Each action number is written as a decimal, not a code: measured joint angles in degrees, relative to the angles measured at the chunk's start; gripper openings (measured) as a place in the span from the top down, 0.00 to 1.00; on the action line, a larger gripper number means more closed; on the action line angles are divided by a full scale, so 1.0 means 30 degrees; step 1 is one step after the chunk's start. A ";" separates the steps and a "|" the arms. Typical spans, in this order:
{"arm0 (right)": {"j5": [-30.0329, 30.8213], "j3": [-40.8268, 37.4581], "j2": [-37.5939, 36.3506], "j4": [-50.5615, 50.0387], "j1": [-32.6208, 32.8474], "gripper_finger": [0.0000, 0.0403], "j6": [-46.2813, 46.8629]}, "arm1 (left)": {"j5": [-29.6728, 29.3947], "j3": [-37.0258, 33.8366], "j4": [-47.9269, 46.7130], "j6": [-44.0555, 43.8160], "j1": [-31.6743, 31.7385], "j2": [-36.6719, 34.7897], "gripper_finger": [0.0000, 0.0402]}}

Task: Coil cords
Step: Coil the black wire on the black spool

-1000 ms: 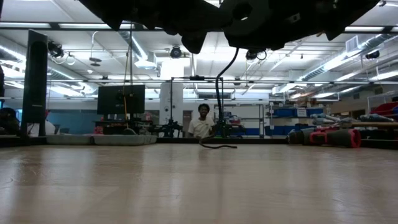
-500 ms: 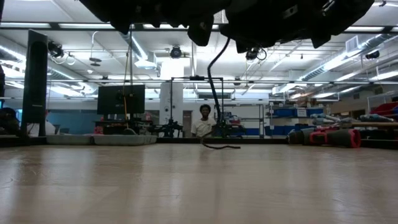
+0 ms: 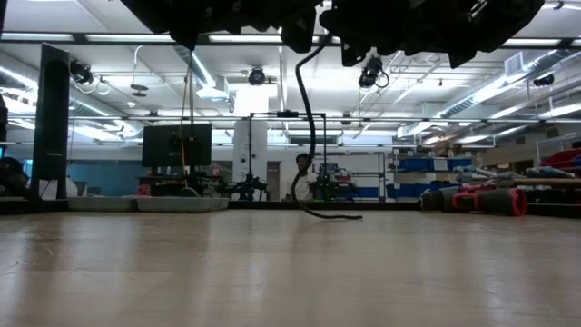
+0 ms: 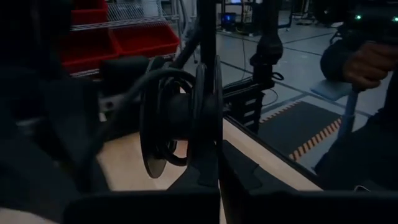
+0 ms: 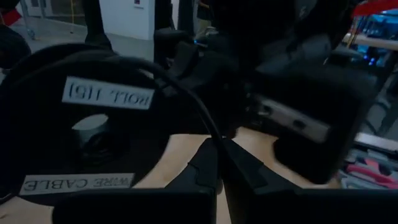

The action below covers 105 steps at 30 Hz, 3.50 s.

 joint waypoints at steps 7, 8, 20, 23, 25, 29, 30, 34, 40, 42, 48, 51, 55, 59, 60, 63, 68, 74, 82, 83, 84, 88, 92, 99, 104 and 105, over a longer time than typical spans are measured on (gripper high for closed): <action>-0.0033 0.0000 0.0000 -0.0137 0.0174 0.98 0.0959 | -0.0091 0.0843 -0.0346 0.1332 0.0392 0.0000 1.00; -0.0039 0.0000 0.0000 -0.0221 0.0174 0.98 0.1039 | -0.0180 0.0958 -0.0300 0.1505 0.0392 0.0000 1.00; -0.0124 0.0022 -0.0337 -0.3697 0.0181 0.98 0.2033 | -0.2151 0.1538 -0.3006 0.2323 0.0363 -0.0772 1.00; 0.0340 0.0022 -0.0597 -0.5106 0.0224 0.98 0.2055 | -0.2841 0.1577 -0.4933 0.2280 0.0289 -0.1183 1.00; 0.0528 0.0015 -0.0699 -0.5668 0.0248 0.98 0.2047 | -0.3372 0.1589 -0.6055 0.2131 0.0175 -0.1408 1.00; 0.0528 0.0002 -0.0694 -0.5975 0.0283 0.98 0.2055 | -0.3633 0.1655 -0.7439 0.1714 0.0014 -0.1471 1.00; 0.0528 0.0000 -0.0688 -0.6058 0.0283 0.98 0.2055 | -0.3673 0.1655 -0.7723 0.1579 -0.0009 -0.1481 1.00; 0.0528 0.0000 -0.0685 -0.6075 0.0276 0.97 0.2506 | -0.4191 0.1655 -0.8161 0.1413 -0.0231 -0.1575 1.00; 0.1386 0.0000 -0.0651 -0.6151 0.0537 0.85 0.2992 | -0.4260 0.1589 -0.8550 0.1126 -0.0307 -0.1679 1.00; 0.1714 0.0000 -0.0610 -0.6199 0.0567 0.81 0.2994 | -0.4261 0.1582 -0.8555 0.1123 -0.0315 -0.1676 1.00; 0.1872 -0.0032 -0.0877 -0.8254 -0.0041 0.77 0.3378 | -0.4341 0.1582 -0.8995 0.0654 -0.0459 -0.1668 1.00; 0.1925 -0.0029 -0.0969 -0.8240 -0.0430 0.77 0.3708 | -0.4854 0.1582 -0.9002 0.0329 -0.0826 -0.1668 1.00; 0.1812 -0.0029 -0.0969 -0.8377 -0.0753 0.77 0.3679 | -0.6097 0.1582 -0.8999 -0.0303 -0.1437 -0.1668 1.00; 0.1879 -0.0029 -0.1119 -0.8799 -0.1190 0.77 0.3367 | -0.7434 0.1582 -0.8984 -0.1885 -0.2166 -0.1654 1.00; 0.1918 -0.0029 -0.1231 -0.8941 -0.1401 0.77 0.3252 | -0.7785 0.1582 -0.8944 -0.2396 -0.2355 -0.1654 1.00; 0.2072 -0.0025 -0.1719 -0.8927 -0.2115 0.77 0.3412 | -0.8571 0.1582 -0.8768 -0.3867 -0.3014 -0.1654 1.00; 0.1176 -0.0022 -0.2532 -0.7786 -0.3000 0.77 0.2933 | -0.9589 0.1582 -0.8725 -0.5626 -0.3779 -0.1654 1.00; 0.0251 0.0007 -0.3457 -0.6498 -0.3382 0.77 0.1381 | -1.0699 0.1582 -0.8103 -0.6607 -0.4353 -0.1654 1.00; 0.0411 0.0007 -0.3490 -0.6257 -0.3648 0.77 0.0787 | -1.1821 0.1582 -0.7626 -0.7101 -0.4642 -0.1639 1.00; 0.0411 0.0007 -0.3489 -0.6233 -0.3696 0.77 0.0787 | -1.1838 0.1582 -0.7625 -0.7113 -0.4642 -0.1639 1.00; 0.0411 0.0007 -0.3483 -0.6228 -0.3715 0.77 0.0781 | -1.1838 0.1582 -0.7604 -0.7156 -0.4642 -0.1639 1.00; 0.0411 0.0007 -0.3483 -0.6370 -0.3717 0.77 0.0780 | -1.1845 0.1582 -0.7615 -0.7234 -0.4649 -0.1639 1.00; 0.0411 0.0007 -0.3483 -0.6468 -0.3710 0.77 0.0780 | -1.1859 0.1582 -0.7615 -0.7181 -0.4642 -0.1639 1.00; 0.0418 0.0007 -0.3475 -0.6608 -0.3710 0.77 0.0780 | -1.1874 0.1582 -0.7622 -0.7146 -0.4642 -0.1639 1.00; 0.0426 0.0007 -0.3475 -0.6851 -0.3710 0.77 0.0803 | -1.1874 0.1582 -0.7622 -0.7129 -0.4642 -0.1639 1.00; 0.0426 0.0007 -0.3471 -0.6945 -0.3710 0.77 0.0925 | -1.1875 0.1582 -0.7622 -0.7124 -0.4642 -0.1639 1.00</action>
